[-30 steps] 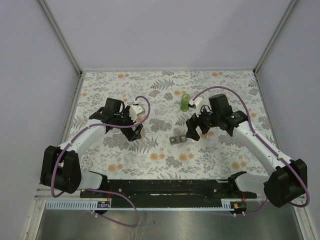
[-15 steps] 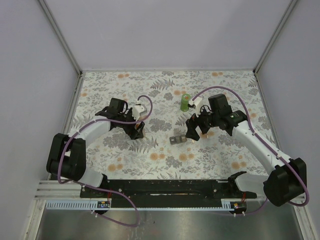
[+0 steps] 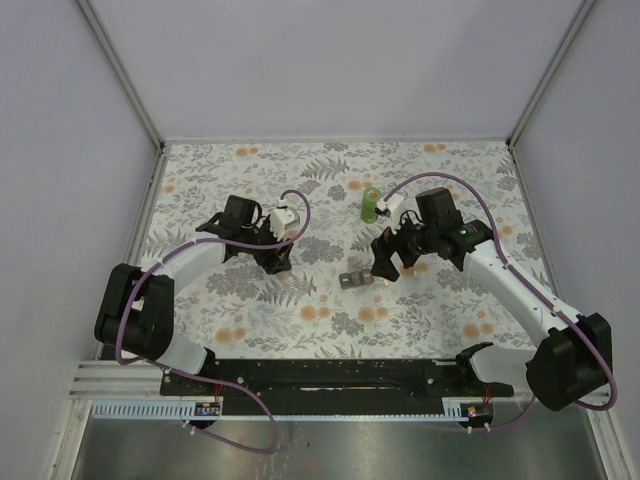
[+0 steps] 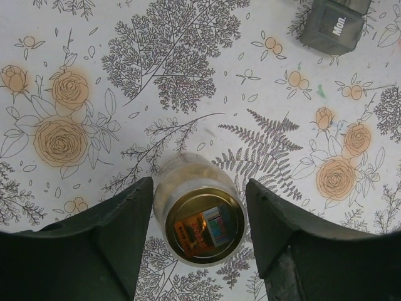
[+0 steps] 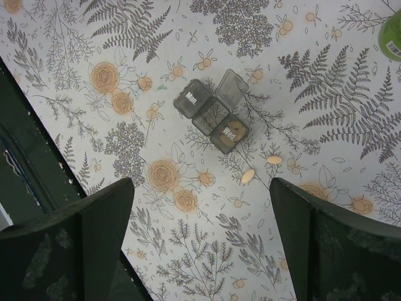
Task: Sort the pills into containers
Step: Pick up the pill bottle at the center of the board.
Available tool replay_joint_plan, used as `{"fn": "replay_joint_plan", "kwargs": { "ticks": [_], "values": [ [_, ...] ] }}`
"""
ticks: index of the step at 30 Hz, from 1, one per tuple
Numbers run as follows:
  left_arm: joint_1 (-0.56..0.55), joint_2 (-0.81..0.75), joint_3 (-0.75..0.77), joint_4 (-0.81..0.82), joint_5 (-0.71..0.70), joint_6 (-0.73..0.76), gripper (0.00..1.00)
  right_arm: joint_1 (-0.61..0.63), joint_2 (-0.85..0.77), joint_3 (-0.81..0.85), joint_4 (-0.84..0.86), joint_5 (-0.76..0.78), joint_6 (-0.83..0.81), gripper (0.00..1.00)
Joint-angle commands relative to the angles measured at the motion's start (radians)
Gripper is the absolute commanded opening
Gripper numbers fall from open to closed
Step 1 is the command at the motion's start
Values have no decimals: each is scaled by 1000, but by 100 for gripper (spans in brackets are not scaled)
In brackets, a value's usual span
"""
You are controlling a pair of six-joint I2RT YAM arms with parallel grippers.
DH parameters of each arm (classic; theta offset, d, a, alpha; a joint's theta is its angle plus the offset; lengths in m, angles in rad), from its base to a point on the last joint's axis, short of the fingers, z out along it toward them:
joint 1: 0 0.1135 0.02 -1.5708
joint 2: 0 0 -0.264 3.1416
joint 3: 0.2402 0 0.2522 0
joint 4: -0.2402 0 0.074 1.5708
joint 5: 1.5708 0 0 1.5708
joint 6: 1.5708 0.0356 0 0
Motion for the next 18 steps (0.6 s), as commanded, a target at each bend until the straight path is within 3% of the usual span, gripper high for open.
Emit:
{"fn": "replay_joint_plan", "kwargs": {
  "ticks": [1, 5, 8, 18],
  "values": [
    [-5, -6, -12, 23, -12, 16, 64, -5, 0, 3, 16, -19, -2, 100],
    [-5, -16, -10, -1, -35, 29, 73, -5, 4, 3, 16, -19, -2, 99],
    [-5, -32, -15, -12, -43, 36, 73, -5, 6, 4, 16, -20, -2, 99],
    [-5, -49, 37, -113, -9, 72, 47, -5, 3, 7, 15, -23, -3, 99]
  ]
}}
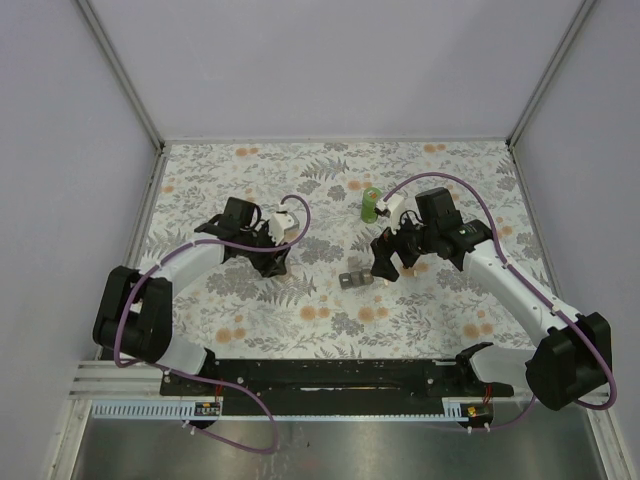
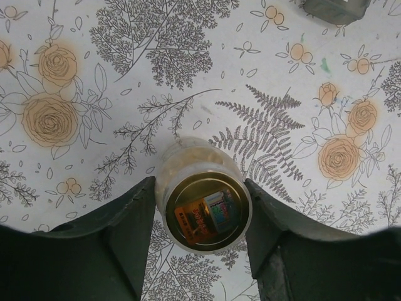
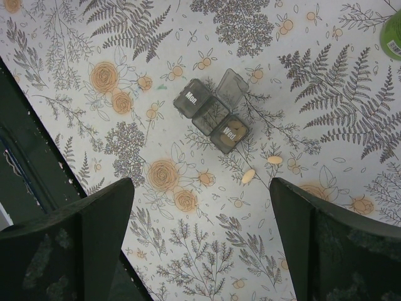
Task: Sort the pills into containers
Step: Pick up the pill bottle at the center of the board.
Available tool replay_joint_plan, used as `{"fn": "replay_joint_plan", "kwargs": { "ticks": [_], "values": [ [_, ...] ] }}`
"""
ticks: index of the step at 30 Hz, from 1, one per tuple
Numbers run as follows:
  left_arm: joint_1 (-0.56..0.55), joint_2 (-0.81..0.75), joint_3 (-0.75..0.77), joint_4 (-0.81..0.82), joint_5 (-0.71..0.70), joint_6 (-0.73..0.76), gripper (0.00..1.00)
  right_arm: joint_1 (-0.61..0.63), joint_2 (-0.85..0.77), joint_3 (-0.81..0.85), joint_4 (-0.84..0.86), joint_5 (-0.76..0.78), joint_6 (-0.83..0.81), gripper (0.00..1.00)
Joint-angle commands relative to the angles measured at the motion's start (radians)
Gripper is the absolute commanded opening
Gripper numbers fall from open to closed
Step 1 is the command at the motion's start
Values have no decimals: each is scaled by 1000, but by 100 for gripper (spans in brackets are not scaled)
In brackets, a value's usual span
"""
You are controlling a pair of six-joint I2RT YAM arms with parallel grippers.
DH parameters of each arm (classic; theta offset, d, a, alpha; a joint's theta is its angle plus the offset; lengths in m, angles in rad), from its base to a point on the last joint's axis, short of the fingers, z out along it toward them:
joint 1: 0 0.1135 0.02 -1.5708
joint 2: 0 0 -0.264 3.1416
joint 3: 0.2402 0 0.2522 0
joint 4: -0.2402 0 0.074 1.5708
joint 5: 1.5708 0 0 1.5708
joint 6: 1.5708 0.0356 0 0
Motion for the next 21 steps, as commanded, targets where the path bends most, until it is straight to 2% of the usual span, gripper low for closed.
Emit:
{"fn": "replay_joint_plan", "kwargs": {
  "ticks": [1, 5, 10, 13, 21],
  "values": [
    [-1, -37, 53, -70, 44, 35, 42, -5, -1, 9, 18, -24, -1, 99],
    [-6, -53, 107, -147, 107, 58, 29, -5, -17, 10, 49, -64, 19, 99],
    [-27, -108, 214, -242, 200, 52, 15, -2, -62, -22, 200, -127, 48, 99],
    [-64, -132, 308, -285, 214, 8, 0, 10, -51, -5, 292, -198, 100, 99],
    [-196, -68, 645, -374, 211, -129, 0, 96, 3, 36, 501, -205, 197, 99]
  ]
}}
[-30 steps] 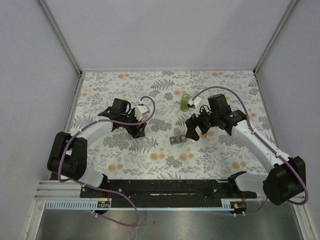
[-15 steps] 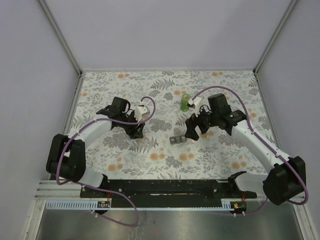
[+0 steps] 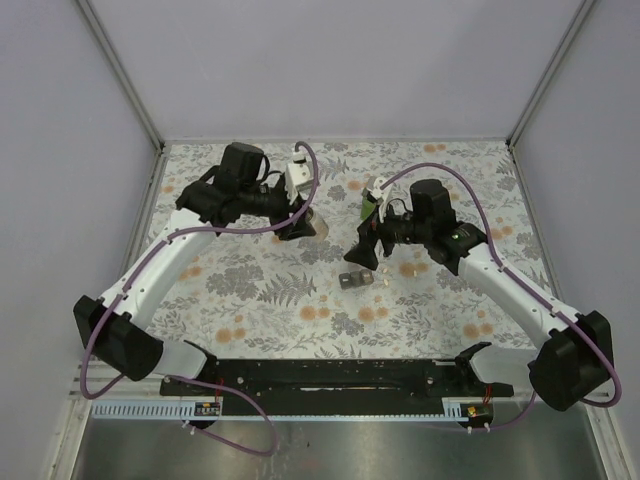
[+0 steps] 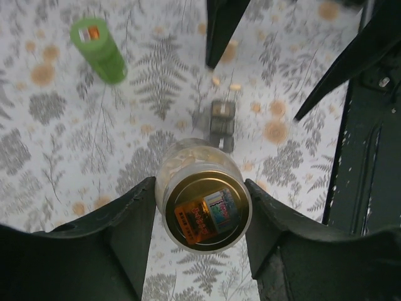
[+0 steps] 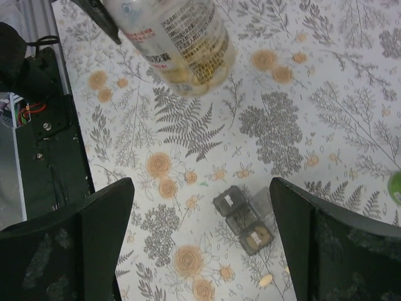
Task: Sort the pills into containers
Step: Pick up the pill bottle at the center of the board.
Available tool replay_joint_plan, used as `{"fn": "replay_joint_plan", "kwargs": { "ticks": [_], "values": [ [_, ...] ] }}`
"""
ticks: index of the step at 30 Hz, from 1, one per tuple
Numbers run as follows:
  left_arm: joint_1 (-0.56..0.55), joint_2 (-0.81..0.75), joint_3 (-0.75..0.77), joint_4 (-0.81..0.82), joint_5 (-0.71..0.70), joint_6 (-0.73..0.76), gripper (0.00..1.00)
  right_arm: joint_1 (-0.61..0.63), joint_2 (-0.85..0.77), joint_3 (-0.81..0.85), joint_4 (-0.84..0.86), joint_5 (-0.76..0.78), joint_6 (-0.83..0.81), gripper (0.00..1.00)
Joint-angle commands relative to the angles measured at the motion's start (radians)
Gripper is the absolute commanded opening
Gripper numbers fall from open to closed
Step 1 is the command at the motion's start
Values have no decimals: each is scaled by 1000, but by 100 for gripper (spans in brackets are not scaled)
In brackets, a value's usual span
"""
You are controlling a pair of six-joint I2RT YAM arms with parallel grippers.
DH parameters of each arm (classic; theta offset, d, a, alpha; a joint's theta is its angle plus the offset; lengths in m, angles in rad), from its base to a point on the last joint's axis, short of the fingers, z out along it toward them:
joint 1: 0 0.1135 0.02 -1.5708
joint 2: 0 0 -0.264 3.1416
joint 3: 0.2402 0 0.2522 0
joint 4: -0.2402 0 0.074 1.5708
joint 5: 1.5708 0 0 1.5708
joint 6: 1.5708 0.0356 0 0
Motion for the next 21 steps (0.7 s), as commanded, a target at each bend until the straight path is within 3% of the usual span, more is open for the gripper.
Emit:
{"fn": "replay_joint_plan", "kwargs": {
  "ticks": [1, 8, 21],
  "values": [
    [-62, 34, 171, -36, 65, -103, 0, 35, 18, 39, 201, -23, 83, 100],
    [-133, 90, 289, -31, 104, -178, 0, 43, -25, 41, 258, 6, 58, 100],
    [-156, 68, 164, 182, 154, -347, 0, 43, -34, 25, 305, -58, 70, 95]
  ]
}}
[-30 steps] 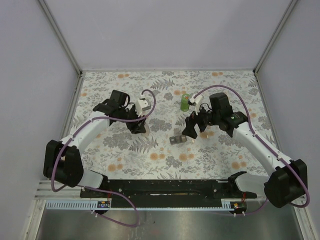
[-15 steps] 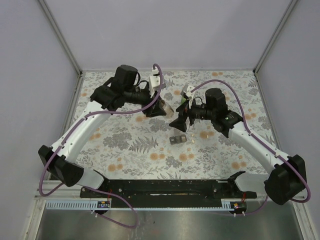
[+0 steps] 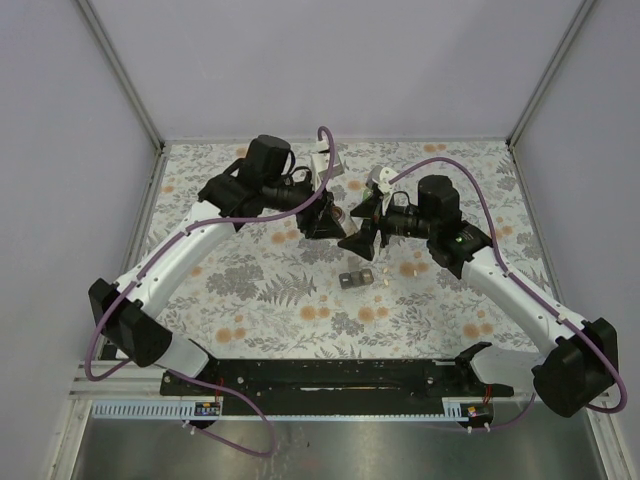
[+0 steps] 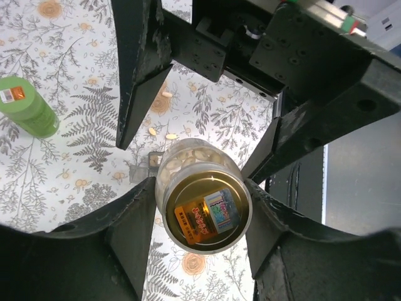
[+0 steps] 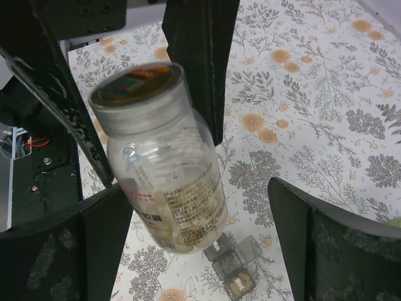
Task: Sort the pills into containers
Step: Pick up the pill bottle at the center of the board.
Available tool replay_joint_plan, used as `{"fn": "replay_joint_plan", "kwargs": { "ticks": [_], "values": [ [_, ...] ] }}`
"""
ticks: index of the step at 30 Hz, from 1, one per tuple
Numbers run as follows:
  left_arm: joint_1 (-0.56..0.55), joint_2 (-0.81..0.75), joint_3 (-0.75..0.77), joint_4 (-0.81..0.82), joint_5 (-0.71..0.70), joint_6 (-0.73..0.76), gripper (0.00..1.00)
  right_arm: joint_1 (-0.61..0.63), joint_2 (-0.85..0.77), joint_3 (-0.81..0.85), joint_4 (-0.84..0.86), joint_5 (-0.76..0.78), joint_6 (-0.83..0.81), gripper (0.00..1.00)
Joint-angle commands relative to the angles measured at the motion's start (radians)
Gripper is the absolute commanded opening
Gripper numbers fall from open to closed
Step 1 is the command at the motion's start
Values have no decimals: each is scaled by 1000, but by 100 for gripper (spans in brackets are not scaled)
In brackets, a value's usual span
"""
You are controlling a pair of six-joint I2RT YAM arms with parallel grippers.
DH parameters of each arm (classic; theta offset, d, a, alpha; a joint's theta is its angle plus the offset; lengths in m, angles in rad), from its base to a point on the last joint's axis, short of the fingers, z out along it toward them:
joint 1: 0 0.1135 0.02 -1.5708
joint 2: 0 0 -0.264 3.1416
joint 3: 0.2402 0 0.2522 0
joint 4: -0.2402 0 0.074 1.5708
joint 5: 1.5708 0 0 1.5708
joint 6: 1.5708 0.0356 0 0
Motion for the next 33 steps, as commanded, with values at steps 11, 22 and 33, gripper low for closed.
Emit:
{"fn": "replay_joint_plan", "kwargs": {
  "ticks": [11, 22, 33],
  "values": [
    [-6, -81, -99, 246, 61, -154, 0, 9, -15, -5, 75, -63, -4, 89],
    [6, -96, -112, 244, 62, -149, 0, 9, -28, -10, 57, -72, -40, 77],
    [45, -108, -156, 283, 96, -179, 0, 9, -32, -2, 18, -80, -41, 78]
  ]
}}
